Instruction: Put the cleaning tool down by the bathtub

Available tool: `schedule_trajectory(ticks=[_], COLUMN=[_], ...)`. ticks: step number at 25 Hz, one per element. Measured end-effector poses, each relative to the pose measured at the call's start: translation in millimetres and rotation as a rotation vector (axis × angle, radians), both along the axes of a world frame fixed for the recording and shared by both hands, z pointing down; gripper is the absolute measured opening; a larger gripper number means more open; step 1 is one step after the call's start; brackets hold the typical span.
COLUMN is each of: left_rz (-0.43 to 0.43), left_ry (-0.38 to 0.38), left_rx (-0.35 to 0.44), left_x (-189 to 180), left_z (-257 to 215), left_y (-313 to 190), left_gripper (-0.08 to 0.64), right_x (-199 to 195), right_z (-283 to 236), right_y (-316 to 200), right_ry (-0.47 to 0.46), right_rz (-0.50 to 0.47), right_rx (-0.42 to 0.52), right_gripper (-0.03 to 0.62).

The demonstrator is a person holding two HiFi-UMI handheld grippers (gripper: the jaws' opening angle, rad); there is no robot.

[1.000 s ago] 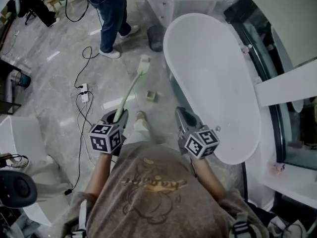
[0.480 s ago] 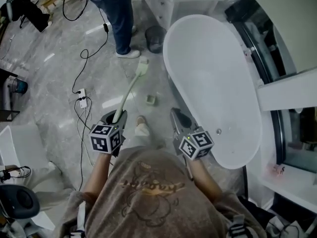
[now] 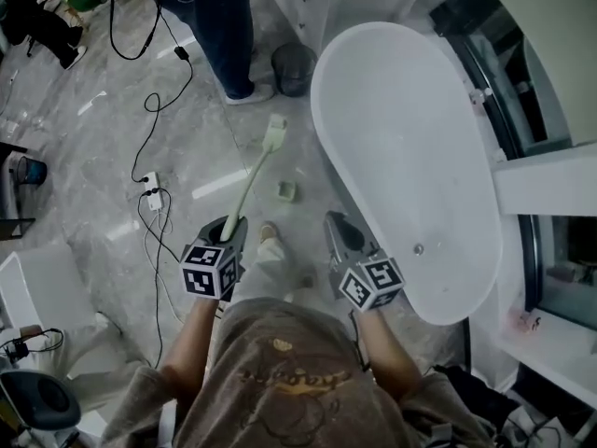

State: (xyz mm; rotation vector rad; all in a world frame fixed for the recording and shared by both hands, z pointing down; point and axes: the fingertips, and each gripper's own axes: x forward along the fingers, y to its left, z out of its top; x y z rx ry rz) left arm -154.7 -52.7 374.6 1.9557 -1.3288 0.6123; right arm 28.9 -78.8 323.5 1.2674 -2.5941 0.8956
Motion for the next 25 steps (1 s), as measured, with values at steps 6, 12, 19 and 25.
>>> schedule_trajectory(ticks=[6, 12, 19, 25], left_rz=[0.003, -0.011, -0.011, 0.012], left_ry=[-0.01, 0.003, 0.012, 0.004], left_rx=[-0.03, -0.064, -0.093, -0.118], left_x=[-2, -4, -9, -6], left_z=[41, 89, 139, 180], left_y=[-26, -38, -52, -60], left_gripper=[0.067, 0.067, 0.067, 0.067], right_x=[0, -4, -17, -23], right_z=[32, 69, 111, 145], right_y=[-21, -37, -53, -62], right_ry=[0.023, 0.04, 0.059, 0.043], right_rz=[0.015, 0.023, 0.007, 0.021], right_rx=[-0.022, -0.023, -0.034, -0.057], right_gripper=[0.0, 0.0, 0.0, 0.0])
